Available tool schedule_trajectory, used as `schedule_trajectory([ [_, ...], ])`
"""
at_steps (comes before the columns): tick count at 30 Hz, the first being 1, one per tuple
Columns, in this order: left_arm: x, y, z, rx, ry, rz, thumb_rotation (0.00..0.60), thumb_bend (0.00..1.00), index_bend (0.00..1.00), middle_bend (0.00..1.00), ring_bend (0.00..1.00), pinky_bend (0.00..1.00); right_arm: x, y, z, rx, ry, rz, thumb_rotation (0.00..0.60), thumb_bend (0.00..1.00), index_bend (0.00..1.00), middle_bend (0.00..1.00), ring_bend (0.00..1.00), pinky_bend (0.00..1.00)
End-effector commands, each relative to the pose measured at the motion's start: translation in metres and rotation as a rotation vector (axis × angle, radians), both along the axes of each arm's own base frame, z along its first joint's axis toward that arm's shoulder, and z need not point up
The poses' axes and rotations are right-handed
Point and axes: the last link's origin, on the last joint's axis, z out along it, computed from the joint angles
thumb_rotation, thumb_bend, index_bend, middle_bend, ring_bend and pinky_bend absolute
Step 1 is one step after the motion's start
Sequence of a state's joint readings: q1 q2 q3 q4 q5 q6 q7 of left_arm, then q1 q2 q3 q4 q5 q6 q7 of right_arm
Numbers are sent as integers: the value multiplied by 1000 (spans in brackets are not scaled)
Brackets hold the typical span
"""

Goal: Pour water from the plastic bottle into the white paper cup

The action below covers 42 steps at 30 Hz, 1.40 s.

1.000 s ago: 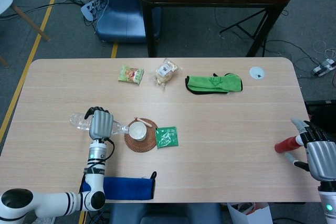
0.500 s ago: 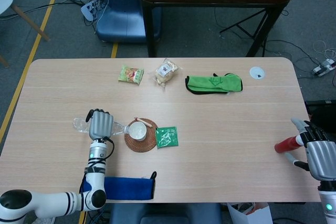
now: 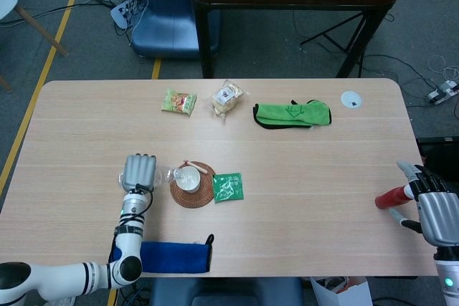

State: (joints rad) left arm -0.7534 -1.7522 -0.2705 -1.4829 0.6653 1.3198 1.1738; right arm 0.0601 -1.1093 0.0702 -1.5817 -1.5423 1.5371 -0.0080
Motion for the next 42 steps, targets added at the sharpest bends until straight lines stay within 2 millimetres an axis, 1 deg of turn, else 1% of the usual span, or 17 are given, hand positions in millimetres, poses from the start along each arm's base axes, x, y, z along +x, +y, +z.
schedule_trajectory([
  [1, -6, 1, 7, 24, -100, -2, 600, 43, 673, 652, 618, 583, 0, 0, 0, 1, 0, -1, 600, 45, 126, 189, 132, 237],
  [4, -12, 3, 13, 46, -158, 13, 600, 43, 675, 652, 618, 584, 0, 0, 0, 1, 2, -4, 600, 45, 126, 190, 132, 236],
  [8, -20, 5, 23, 100, -347, 55, 600, 43, 678, 652, 619, 585, 0, 0, 0, 2, 3, -5, 600, 44, 126, 190, 132, 236],
  [12, -28, 6, 32, 167, -515, 59, 600, 43, 683, 658, 623, 585, -1, 0, 0, 1, 4, -8, 600, 45, 126, 189, 132, 237],
  [18, -41, 5, 40, 246, -752, 108, 600, 50, 684, 659, 624, 585, -1, -1, 0, 0, 5, -12, 600, 45, 125, 189, 132, 236],
  [22, -53, 2, 42, 275, -880, 182, 600, 53, 685, 659, 623, 585, -1, -1, 0, -1, 6, -13, 600, 45, 126, 189, 132, 236],
  [26, -67, 1, 43, 298, -926, 221, 600, 54, 684, 659, 618, 579, -1, -1, -1, 0, 6, -14, 600, 45, 126, 190, 132, 237],
  [34, -91, -4, 43, 306, -981, 238, 600, 56, 684, 659, 608, 562, -1, -1, 0, -2, 6, -16, 600, 44, 125, 189, 133, 237],
  [42, -104, -8, 45, 323, -1083, 223, 600, 55, 662, 650, 581, 540, -1, -1, -1, 0, 8, -19, 600, 45, 126, 189, 132, 236],
])
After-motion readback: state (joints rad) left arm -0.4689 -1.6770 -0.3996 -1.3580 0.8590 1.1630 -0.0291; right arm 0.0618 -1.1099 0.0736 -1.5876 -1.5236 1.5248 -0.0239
